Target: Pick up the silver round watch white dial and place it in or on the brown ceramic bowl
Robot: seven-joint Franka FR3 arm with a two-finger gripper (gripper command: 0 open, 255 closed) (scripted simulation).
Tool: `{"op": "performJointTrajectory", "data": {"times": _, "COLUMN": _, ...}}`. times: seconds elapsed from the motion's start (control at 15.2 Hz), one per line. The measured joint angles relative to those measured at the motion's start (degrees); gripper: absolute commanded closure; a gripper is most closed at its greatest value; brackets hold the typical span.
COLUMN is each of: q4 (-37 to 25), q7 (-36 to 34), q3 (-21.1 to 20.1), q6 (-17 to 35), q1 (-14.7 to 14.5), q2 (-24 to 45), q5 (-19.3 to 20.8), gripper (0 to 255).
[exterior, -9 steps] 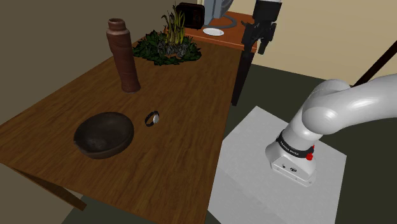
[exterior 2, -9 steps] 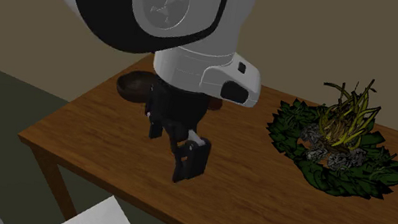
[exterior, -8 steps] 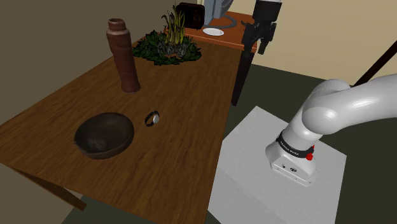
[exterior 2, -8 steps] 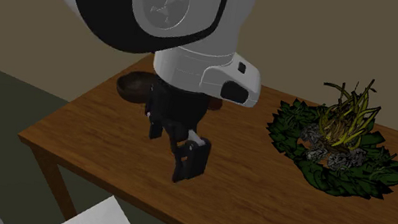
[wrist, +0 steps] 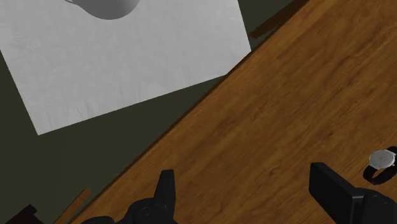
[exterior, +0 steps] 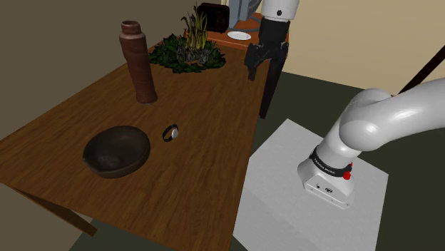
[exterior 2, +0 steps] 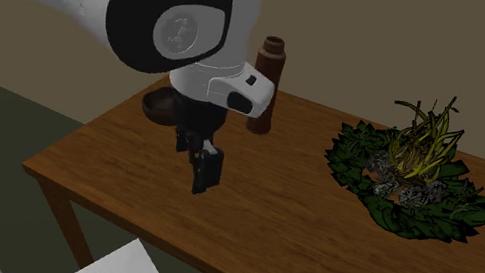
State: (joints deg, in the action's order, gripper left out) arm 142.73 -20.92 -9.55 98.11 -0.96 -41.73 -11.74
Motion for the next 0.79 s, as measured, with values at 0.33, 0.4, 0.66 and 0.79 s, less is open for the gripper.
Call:
{"op": "performJointTrajectory", "data": {"times": 0.33, "q4": -0.47, "q7": -9.34, "q3": -7.26, "q6": 7.99, "q1": -0.51, "q2": 6.23, "q5": -3.41, "gripper": 0}}
{"op": "performJointTrajectory", "data": {"times": 0.4, "q4": -0.80, "q7": -11.24, "q3": -8.74, "q6": 9.78, "q1": -0.47, "q2": 7.91, "q5": -3.84, "gripper": 0}}
{"op": "performJointTrajectory", "data": {"times": 0.66, "q4": -3.00, "q7": -18.92, "q3": -14.22, "q6": 15.83, "q1": 0.07, "q2": 14.44, "q5": -4.28, "gripper": 0}}
{"op": "performJointTrajectory", "data": {"times": 0.79, "q4": -4.76, "q7": -22.93, "q3": -16.95, "q6": 19.16, "q1": 0.81, "q2": 18.83, "q5": -3.52, "gripper": 0}}
